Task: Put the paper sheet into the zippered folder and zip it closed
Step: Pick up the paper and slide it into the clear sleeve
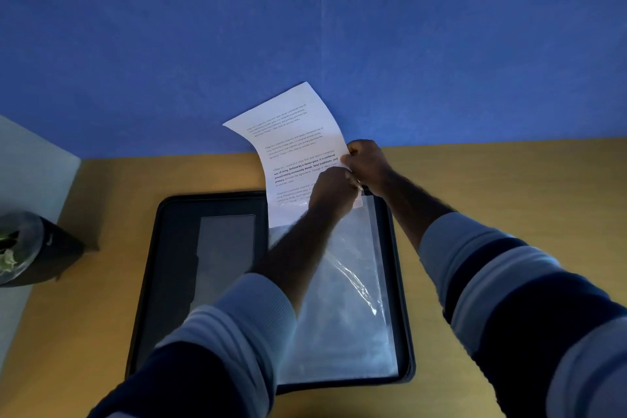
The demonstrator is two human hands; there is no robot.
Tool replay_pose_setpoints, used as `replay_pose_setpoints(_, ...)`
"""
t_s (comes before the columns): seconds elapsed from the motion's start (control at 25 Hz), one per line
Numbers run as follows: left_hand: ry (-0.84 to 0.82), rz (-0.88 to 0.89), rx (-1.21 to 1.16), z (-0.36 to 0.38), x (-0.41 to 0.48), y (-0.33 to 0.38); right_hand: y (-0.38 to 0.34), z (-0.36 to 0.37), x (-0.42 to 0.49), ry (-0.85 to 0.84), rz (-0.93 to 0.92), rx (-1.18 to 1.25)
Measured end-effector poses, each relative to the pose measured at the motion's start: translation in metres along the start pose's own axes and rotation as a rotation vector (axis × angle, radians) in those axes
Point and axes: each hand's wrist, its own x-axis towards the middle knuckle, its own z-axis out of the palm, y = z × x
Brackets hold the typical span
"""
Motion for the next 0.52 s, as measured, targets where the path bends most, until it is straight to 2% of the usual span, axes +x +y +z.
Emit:
replay_pose_setpoints(0.24,-0.111,-0.013,-0.076,-0.007,0.006,-0.025,0.012,-0.009,0.004,-0.080,-0.030,-0.128)
replay_pose_setpoints(0.32,-0.162,-0.001,-0.021,-0.012,0.005,-0.048,0.015,-0.012,0.004,-0.105,-0.017,-0.135)
replay_pose_setpoints(0.52,-0.057,-0.042,-0.010,-0.020,0.003,-0.064,0.017,-0.013,0.002,-0.195,-0.001,-0.131)
